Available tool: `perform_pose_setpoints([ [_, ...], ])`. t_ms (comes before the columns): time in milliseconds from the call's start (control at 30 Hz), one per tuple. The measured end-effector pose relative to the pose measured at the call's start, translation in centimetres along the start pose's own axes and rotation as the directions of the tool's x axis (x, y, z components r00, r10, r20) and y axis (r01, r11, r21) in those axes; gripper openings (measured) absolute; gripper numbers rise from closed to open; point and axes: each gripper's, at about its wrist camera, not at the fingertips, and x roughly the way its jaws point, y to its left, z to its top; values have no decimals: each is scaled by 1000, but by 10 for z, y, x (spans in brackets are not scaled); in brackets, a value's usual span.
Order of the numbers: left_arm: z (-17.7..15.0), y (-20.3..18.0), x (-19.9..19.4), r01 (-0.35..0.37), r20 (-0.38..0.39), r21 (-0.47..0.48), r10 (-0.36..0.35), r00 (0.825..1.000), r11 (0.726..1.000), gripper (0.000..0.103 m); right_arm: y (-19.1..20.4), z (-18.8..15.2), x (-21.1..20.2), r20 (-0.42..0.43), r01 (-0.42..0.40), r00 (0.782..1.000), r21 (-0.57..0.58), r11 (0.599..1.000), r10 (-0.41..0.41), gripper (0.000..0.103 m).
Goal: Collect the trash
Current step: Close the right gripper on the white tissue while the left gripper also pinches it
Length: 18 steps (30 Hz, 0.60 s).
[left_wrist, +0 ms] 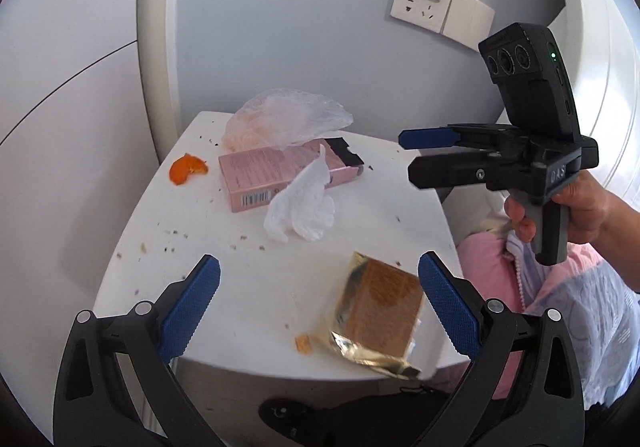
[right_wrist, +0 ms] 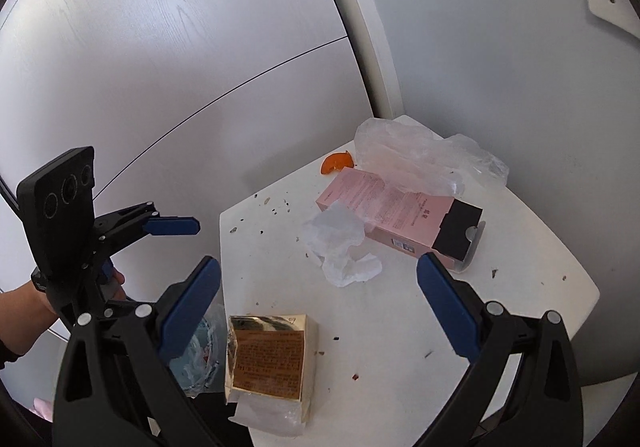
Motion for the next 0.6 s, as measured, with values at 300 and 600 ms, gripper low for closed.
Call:
perform_pose_setpoints([
  [300, 18, 21, 54, 47, -60, 43, -44, 997, 998, 78, -17, 16, 33, -46, -42, 998, -32, 999, 41, 95],
  [600, 19, 32, 78, 75, -63, 59, -72, 995, 995, 65, -24, 19, 54, -82, -88, 993, -42, 995, 85, 71],
])
